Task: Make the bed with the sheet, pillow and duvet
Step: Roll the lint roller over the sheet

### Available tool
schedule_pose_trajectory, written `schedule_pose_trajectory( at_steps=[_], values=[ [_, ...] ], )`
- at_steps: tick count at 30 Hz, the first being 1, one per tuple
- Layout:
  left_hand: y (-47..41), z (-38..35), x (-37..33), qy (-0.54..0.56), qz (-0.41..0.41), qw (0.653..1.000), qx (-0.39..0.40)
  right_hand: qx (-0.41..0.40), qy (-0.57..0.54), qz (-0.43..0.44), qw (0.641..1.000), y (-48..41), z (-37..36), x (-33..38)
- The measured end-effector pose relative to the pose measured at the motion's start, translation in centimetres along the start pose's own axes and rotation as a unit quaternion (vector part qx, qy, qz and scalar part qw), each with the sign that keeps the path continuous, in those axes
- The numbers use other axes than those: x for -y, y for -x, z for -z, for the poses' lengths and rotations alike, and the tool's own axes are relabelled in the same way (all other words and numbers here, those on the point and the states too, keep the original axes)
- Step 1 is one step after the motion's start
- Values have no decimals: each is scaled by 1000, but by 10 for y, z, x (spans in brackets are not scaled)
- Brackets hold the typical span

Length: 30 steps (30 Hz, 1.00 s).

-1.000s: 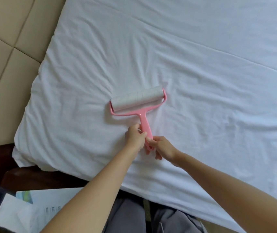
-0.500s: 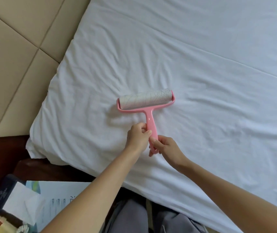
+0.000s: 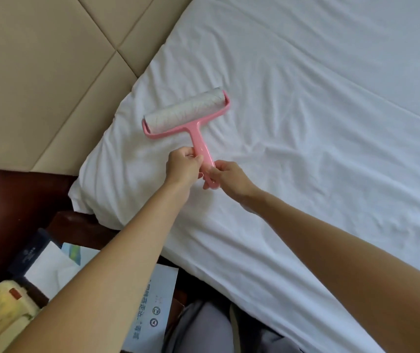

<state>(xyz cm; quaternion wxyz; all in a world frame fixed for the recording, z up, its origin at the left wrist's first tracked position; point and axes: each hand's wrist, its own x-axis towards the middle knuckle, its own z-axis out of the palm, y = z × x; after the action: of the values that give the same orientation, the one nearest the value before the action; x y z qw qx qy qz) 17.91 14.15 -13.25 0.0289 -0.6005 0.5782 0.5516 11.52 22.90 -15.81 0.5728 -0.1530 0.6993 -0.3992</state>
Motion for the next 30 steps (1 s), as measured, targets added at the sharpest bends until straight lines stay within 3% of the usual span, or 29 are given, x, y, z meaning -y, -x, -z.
schedule_pose_trajectory(
  at_steps=[4, 8, 14, 19, 23, 30],
  values=[
    [1, 1, 28, -18, 38, 998, 40, 50, 56, -74, 994, 4, -5, -21],
    [20, -24, 57, -80, 44, 992, 93, 48, 35, -122, 991, 34, 11, -55],
    [63, -55, 97, -106, 124, 946, 281, 99, 96, -179, 974, 87, 19, -105],
    [75, -64, 96, -158, 53, 949, 267, 86, 59, -144, 984, 107, 28, -110],
    [82, -65, 68, -169, -23, 938, 301, 80, 57, -97, 990, 114, 48, -98],
    [65, -109, -17, -181, -133, 919, 324, -71, -74, -8, 995, 112, 100, -72]
  ],
)
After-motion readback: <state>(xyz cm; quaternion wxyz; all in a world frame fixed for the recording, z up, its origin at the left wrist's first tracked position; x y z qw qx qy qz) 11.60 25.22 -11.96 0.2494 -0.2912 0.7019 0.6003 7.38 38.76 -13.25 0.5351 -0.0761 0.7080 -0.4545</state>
